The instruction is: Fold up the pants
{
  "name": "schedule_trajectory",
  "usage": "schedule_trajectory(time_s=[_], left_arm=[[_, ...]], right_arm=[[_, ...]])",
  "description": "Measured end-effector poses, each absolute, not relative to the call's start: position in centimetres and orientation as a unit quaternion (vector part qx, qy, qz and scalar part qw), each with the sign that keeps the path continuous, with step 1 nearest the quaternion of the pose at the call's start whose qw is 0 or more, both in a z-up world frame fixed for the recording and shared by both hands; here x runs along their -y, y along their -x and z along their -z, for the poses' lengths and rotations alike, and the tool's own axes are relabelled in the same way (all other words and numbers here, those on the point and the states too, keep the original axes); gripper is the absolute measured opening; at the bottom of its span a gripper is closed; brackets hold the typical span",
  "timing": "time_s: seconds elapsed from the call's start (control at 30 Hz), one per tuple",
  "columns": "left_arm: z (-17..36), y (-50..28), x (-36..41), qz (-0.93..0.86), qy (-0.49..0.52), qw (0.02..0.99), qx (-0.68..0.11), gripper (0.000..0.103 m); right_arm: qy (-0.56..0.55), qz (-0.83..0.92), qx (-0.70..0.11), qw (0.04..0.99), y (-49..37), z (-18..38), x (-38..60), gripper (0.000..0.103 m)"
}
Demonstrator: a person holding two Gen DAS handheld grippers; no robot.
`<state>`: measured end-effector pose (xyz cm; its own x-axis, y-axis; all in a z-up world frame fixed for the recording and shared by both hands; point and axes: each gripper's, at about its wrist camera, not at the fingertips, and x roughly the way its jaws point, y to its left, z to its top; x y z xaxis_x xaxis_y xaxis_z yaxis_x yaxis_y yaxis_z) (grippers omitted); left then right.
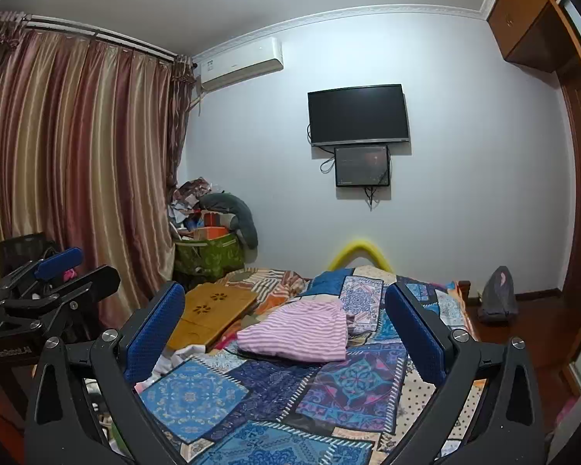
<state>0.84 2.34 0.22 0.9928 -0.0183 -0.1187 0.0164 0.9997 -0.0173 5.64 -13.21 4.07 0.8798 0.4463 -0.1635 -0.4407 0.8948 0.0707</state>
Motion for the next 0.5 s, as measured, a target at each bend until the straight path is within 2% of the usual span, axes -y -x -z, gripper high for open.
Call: schedule_trajectory(time_s=[0.5], left_arm=[[0.27, -1.41, -1.95, 0.012, 0.011, 0.998, -0.065, 0.103]], right_arm=[[-0.021, -0.235, -0.090, 0.968, -5.02, -3.84, 13.52, 0.103]])
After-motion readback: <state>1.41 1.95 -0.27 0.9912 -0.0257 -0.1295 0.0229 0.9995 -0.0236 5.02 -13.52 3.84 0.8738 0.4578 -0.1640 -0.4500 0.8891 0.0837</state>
